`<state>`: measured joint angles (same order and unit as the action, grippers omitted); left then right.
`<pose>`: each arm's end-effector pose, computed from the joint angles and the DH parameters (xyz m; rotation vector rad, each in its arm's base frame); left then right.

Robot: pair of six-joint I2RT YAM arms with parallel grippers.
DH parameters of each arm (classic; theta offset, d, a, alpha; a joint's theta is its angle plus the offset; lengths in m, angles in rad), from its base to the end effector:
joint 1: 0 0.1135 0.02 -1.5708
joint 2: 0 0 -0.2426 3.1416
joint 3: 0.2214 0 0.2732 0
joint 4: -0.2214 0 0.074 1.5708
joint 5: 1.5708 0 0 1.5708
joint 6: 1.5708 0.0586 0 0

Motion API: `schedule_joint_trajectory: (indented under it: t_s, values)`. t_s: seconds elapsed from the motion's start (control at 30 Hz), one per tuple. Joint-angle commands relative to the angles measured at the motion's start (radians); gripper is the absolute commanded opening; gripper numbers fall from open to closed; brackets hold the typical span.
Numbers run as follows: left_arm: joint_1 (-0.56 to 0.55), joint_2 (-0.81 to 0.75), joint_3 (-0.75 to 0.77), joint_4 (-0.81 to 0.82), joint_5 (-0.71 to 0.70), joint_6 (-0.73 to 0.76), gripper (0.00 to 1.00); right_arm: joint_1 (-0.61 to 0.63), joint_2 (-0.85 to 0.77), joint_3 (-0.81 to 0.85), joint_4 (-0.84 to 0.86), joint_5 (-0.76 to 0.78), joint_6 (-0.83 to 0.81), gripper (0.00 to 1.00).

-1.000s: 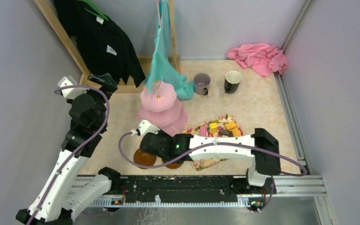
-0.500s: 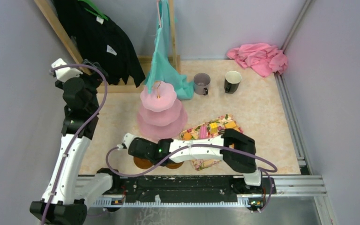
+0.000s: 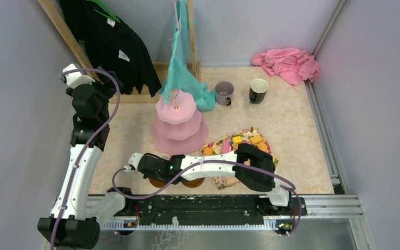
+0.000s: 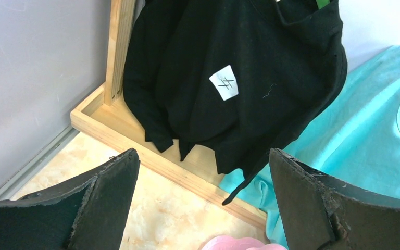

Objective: Serve the afternoon tea
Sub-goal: Place the clamp at the center of the board.

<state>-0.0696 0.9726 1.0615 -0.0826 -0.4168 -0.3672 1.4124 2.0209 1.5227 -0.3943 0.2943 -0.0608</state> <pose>0.2721 0.0048 0.3982 -0.5491 1.4656 -0.0177 0.0909 0.4614 0.1560 -1.5346 1.8809 0.2546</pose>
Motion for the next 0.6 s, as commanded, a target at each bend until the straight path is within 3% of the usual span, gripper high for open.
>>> schedule_joint_trajectory:
  t_s: [0.0, 0.23, 0.5, 0.57]
  values:
    - [0.008, -0.007, -0.027, 0.047, 0.012, -0.016, 0.99, -0.013, 0.033, 0.065, 0.017, -0.054, -0.012, 0.00]
    - [0.008, -0.007, -0.050, 0.063, 0.007, -0.032, 0.99, -0.027, 0.065, 0.064, 0.011, -0.082, -0.007, 0.05]
    - [0.008, 0.010, -0.057, 0.077, 0.016, -0.040, 0.99, -0.031, 0.058, 0.058, 0.014, -0.087, -0.007, 0.53]
    - [0.008, 0.014, -0.056, 0.080, 0.018, -0.040, 0.99, -0.030, 0.054, 0.062, 0.013, -0.081, -0.008, 0.56]
